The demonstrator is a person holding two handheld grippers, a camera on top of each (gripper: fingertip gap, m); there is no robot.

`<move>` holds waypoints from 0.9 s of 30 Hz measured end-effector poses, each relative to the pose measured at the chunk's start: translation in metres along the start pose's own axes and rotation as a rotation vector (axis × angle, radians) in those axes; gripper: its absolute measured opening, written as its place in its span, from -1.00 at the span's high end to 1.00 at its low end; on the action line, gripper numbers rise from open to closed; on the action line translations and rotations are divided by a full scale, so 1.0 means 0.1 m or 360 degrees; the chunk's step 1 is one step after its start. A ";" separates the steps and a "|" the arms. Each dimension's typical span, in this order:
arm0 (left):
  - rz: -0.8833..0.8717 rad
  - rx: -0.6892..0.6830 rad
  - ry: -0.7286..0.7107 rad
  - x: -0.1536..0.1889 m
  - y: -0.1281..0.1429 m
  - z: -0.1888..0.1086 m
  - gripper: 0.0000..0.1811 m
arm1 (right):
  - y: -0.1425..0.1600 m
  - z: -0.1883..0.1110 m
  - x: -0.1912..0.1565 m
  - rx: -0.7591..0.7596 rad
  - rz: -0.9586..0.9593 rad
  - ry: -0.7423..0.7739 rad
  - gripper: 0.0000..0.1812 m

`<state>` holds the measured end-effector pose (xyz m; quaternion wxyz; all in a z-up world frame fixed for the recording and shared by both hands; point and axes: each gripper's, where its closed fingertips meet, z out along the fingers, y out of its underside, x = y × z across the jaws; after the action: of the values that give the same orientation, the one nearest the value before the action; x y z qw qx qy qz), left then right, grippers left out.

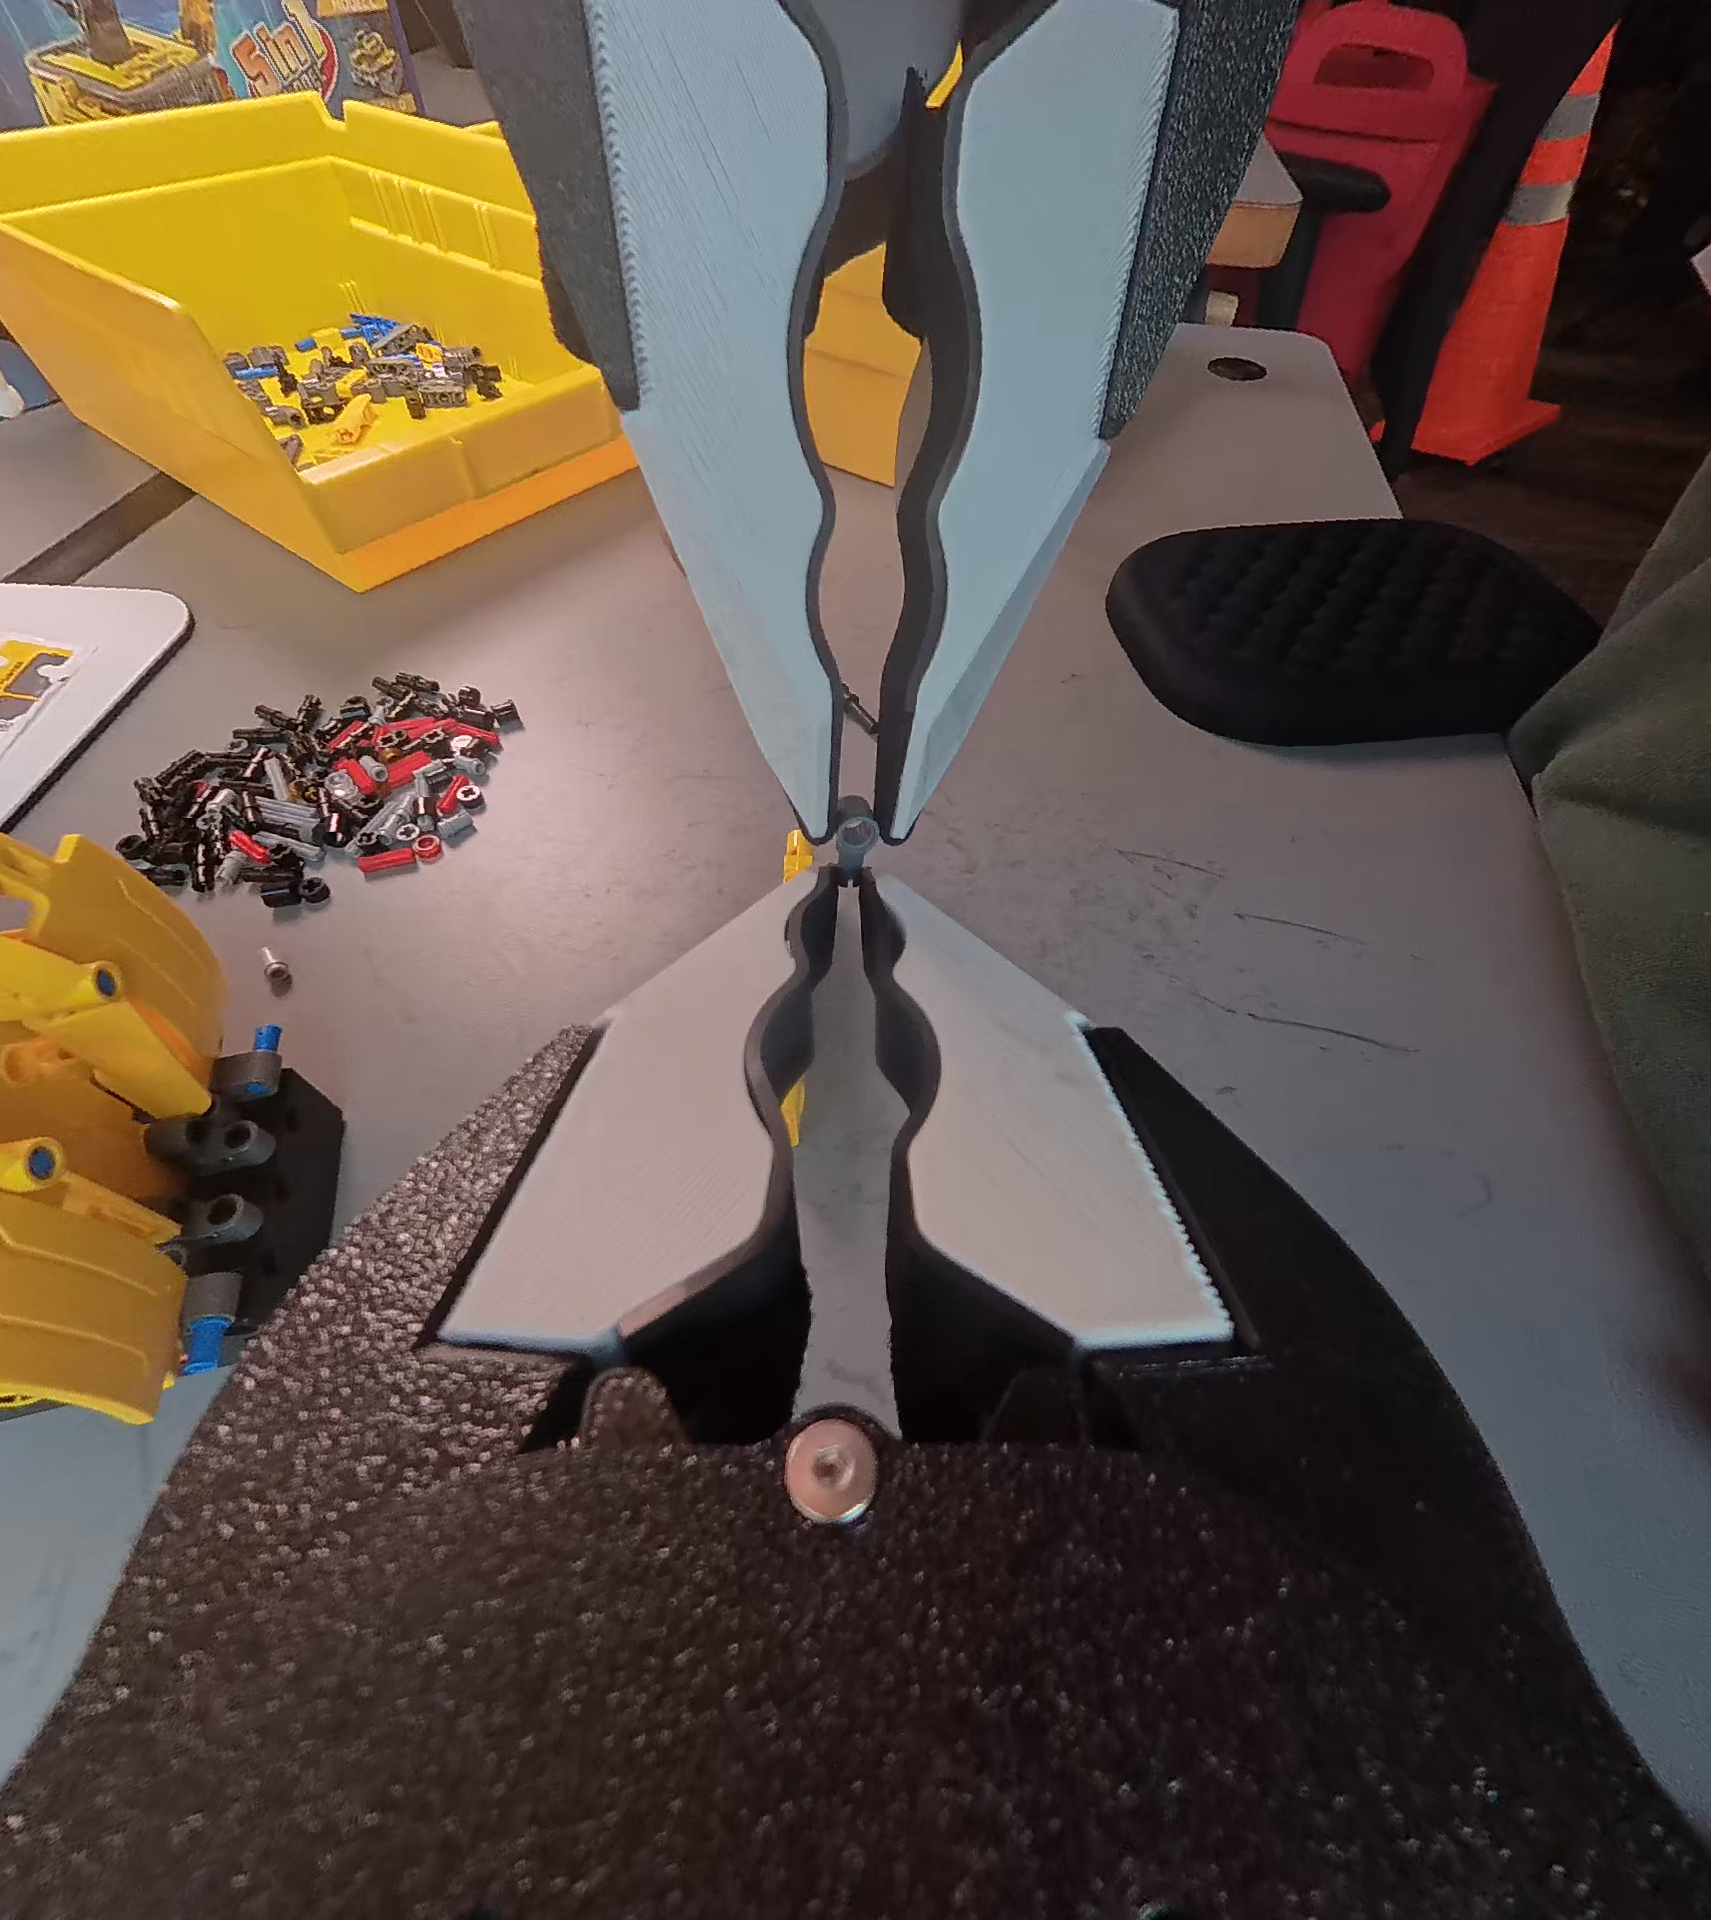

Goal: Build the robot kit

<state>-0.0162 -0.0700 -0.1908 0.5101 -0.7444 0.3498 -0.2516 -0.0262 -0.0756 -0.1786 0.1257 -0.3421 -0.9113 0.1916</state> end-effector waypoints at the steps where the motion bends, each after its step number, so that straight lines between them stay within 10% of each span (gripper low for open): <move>1: 0.0000 0.0000 0.0002 0.00 0.00 0.00 0.96 | 0.00 0.00 0.00 -0.0004 -0.0003 -0.0003 0.92; 12: -0.0073 -0.0335 -0.0069 -0.16 0.44 0.02 0.70 | 0.43 0.24 0.08 -0.0308 0.0177 -0.0065 0.93; 27: -0.0061 -0.0470 -0.0106 -0.15 0.58 0.17 0.92 | 0.57 0.38 0.04 -0.0428 0.0213 -0.0143 0.93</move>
<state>-0.0288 -0.0623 -0.2511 0.4015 -0.8258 0.3517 -0.1822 -0.0101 -0.0438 -0.2374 0.0248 -0.4067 -0.9087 0.0910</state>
